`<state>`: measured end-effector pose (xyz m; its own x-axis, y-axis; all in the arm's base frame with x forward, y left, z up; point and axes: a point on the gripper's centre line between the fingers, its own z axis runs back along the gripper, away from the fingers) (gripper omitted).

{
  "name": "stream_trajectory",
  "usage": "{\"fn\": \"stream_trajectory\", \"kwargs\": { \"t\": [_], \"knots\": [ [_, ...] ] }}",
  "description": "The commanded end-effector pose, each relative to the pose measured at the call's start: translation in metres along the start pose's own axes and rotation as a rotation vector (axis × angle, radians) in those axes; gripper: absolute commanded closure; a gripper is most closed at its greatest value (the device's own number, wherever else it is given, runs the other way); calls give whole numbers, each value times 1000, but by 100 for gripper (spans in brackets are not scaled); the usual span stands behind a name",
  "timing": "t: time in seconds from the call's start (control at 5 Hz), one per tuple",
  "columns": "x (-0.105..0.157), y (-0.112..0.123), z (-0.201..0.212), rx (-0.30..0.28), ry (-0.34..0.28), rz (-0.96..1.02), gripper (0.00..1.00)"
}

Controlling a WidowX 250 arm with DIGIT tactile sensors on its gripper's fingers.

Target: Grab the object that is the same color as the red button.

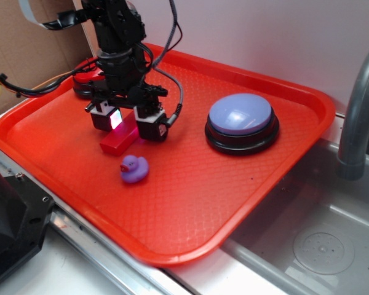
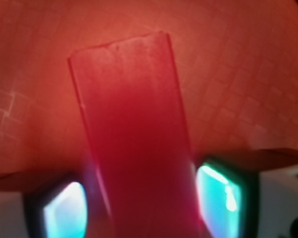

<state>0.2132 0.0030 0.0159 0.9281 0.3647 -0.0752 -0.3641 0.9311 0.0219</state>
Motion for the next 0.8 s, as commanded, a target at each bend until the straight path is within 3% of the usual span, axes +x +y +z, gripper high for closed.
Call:
{"fn": "stream_trajectory", "kwargs": {
  "t": [0.0,0.4,0.6],
  "knots": [
    [-8,-2,94,-87,-139,-286,100],
    [-25,16,193,-41,-135,-346,100],
    [-13,23,226,-18,-98,-364,100]
  ]
}}
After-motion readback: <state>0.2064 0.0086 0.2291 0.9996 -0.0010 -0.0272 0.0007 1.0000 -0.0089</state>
